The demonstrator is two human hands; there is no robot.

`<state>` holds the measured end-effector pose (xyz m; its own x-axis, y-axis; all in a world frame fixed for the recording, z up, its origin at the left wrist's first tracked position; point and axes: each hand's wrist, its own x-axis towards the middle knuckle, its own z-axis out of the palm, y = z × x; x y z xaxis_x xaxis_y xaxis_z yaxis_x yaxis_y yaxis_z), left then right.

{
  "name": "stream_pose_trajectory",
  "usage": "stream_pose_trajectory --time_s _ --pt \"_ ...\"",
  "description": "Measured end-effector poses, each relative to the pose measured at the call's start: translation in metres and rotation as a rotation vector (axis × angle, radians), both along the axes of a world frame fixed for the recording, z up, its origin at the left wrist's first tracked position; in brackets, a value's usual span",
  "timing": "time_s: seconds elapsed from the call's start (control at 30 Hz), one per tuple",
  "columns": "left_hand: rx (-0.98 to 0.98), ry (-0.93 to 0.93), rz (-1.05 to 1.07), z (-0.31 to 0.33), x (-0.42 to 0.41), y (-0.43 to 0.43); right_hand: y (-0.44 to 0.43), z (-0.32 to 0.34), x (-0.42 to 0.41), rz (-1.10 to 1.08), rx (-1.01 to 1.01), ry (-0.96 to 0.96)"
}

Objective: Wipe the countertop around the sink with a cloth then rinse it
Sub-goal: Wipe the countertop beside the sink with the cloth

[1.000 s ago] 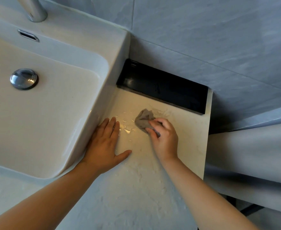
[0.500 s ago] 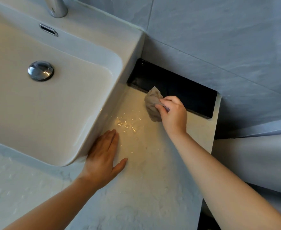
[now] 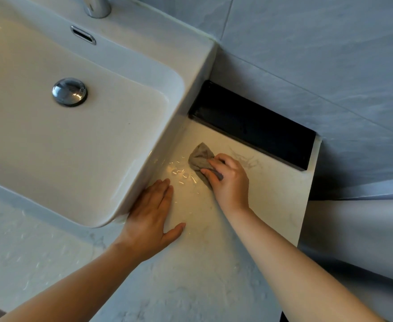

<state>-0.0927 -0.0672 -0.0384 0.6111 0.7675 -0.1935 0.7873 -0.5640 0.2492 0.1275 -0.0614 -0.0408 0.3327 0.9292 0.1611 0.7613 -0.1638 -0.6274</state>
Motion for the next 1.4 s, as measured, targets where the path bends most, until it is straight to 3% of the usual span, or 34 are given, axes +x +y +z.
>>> stream_pose_trajectory --time_s 0.2,0.43,0.57,0.73,1.0,1.17,1.3,1.4 --pt "-0.005 -0.012 0.005 0.001 0.0 0.0 -0.027 0.025 0.0 0.037 -0.11 0.229" --pt "-0.004 -0.04 0.012 0.0 0.002 -0.001 0.042 0.043 0.029 -0.167 0.075 0.046" --pt "0.013 -0.041 0.016 0.001 0.001 -0.001 0.037 0.022 0.021 -0.03 0.028 -0.139" --pt "0.009 -0.01 0.0 0.0 -0.002 0.0 -0.004 0.003 0.006 0.039 -0.04 -0.017" --pt "-0.03 -0.021 -0.009 0.001 -0.003 0.0 -0.013 0.011 0.001 0.046 -0.108 -0.048" --pt "-0.065 -0.048 0.027 0.006 -0.003 -0.005 -0.002 0.028 0.019 0.028 -0.01 -0.072" --pt "-0.089 -0.082 0.047 0.005 0.001 -0.005 0.02 0.049 0.051 -0.095 0.198 -0.256" --pt "-0.088 -0.052 0.045 0.006 0.001 -0.006 0.009 0.039 0.051 -0.032 0.164 -0.345"
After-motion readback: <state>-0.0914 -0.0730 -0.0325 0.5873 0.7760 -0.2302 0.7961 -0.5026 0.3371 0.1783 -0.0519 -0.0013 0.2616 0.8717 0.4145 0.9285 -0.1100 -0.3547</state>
